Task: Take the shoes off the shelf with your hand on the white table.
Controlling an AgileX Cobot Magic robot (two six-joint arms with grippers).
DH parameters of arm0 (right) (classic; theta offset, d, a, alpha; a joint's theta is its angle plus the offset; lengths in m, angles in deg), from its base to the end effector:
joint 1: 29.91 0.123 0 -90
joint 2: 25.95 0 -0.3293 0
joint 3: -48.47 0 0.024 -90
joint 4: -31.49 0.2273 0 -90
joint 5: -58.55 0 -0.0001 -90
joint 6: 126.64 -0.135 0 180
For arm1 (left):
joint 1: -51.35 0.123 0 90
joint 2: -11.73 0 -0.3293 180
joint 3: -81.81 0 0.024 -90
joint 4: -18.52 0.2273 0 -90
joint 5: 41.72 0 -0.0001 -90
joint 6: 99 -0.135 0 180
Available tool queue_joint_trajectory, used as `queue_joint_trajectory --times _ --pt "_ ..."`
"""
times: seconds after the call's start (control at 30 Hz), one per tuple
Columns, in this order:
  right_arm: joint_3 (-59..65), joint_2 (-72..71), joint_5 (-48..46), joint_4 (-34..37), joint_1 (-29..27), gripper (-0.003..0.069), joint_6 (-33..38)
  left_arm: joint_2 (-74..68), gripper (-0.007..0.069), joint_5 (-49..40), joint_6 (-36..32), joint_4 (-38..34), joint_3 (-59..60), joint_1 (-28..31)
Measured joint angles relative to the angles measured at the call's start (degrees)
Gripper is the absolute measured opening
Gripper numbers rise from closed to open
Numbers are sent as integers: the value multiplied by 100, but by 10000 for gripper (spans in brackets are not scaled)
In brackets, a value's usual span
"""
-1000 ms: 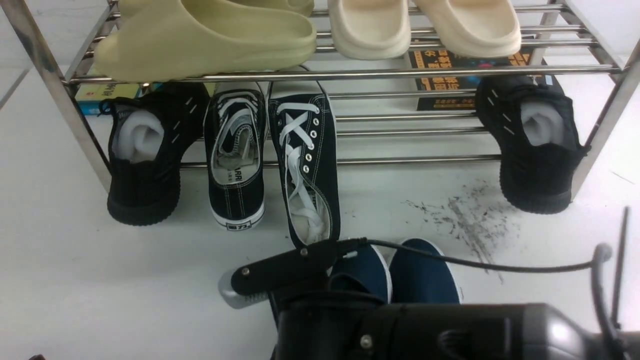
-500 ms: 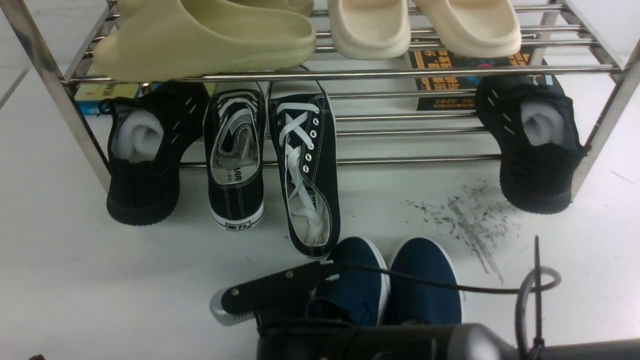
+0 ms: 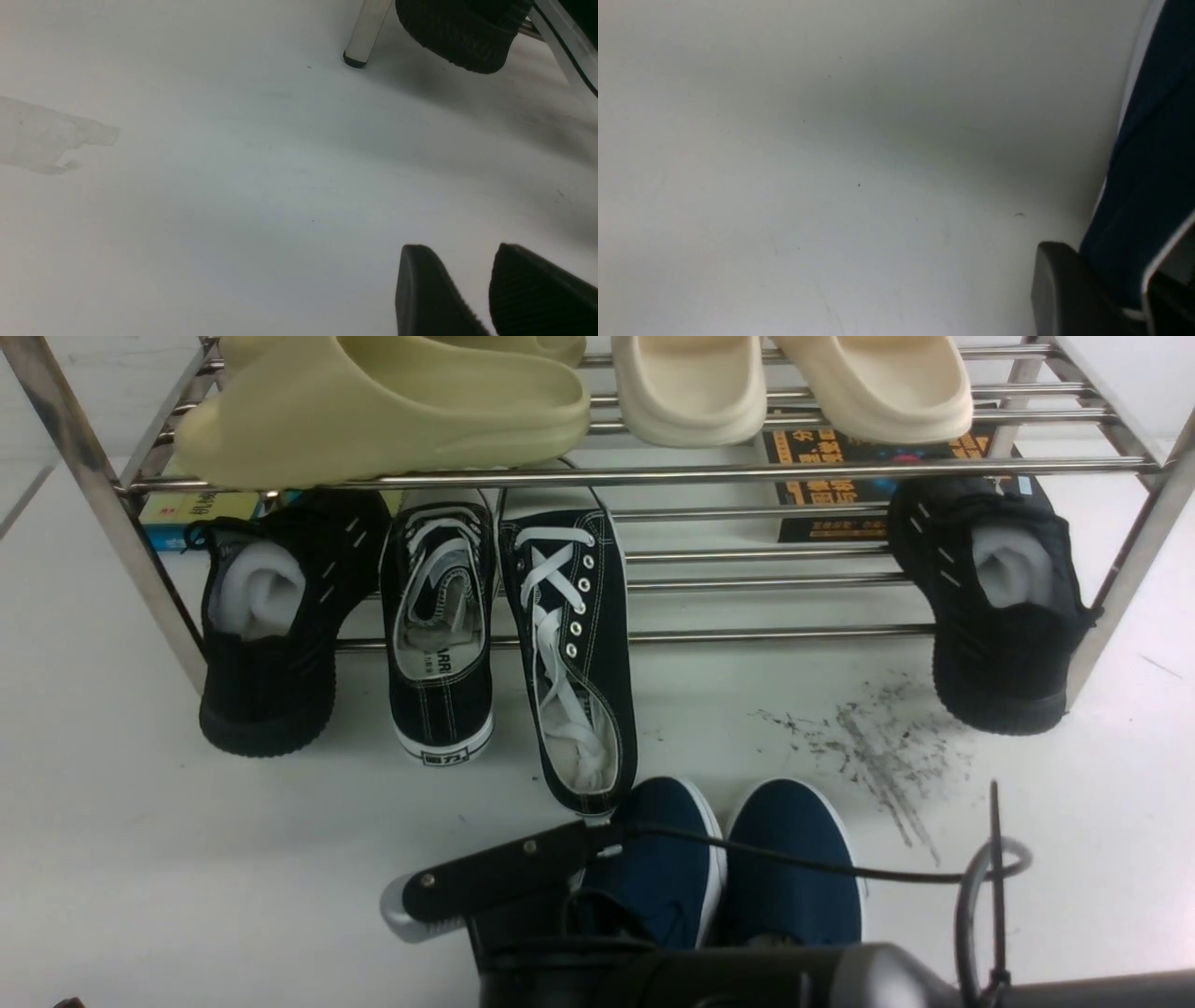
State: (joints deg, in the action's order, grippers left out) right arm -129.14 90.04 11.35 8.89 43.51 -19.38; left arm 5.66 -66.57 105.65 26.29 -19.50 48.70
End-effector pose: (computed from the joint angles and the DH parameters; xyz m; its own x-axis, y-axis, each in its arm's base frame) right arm 0.1486 0.3656 0.2080 -0.9004 -0.2061 -0.3832 -0.2598 0.9611 0.0937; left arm 0.0241 0.0066 0.1576 -0.3142 -0.2875 -0.9048 -0.1074 0.9577 -0.2671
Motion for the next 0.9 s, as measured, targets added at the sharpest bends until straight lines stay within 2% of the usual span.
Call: queue_joint_trajectory --times 0.1,0.13,0.17,0.33,0.43,0.53,0.67,0.8,0.9 --pt "0 0 39 -20 0 129 0 0 242 0 0 0 0 0" --pt "0 0 77 -34 0 174 0 0 242 0 0 0 0 0" --pt "0 0 77 -34 0 174 0 0 242 0 0 0 0 0" --pt "-72 -12 25 10 -18 374 16 0 242 0 0 0 0 0" --pt "-306 -162 -430 71 -18 426 180 0 242 0 0 0 0 0" --pt "-612 -418 -963 71 -18 433 580 0 242 0 0 0 0 0" --pt "-1072 -789 -1720 17 -18 398 1192 0 242 0 0 0 0 0" --pt "-1560 -1243 -2239 -243 -18 309 1972 0 242 0 0 0 0 0" --pt "-1640 -1628 -2279 -327 -80 198 2527 0 242 0 0 0 0 0"
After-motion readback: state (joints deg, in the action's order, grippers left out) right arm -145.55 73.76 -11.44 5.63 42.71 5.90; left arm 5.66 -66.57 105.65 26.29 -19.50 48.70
